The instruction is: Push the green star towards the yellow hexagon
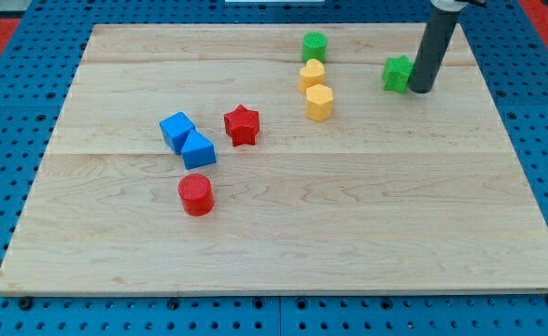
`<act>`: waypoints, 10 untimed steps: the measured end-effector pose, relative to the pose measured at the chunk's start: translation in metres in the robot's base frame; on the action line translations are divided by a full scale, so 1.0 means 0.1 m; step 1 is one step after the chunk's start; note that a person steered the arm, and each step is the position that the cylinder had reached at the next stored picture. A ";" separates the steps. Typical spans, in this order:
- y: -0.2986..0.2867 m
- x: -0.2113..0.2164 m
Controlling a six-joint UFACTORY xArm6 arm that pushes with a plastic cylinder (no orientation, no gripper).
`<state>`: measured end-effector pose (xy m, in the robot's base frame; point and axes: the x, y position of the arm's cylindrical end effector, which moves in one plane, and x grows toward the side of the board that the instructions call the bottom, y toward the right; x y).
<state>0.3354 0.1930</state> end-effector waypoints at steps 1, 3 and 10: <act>0.41 -0.46; 0.33 -0.90; -0.28 0.28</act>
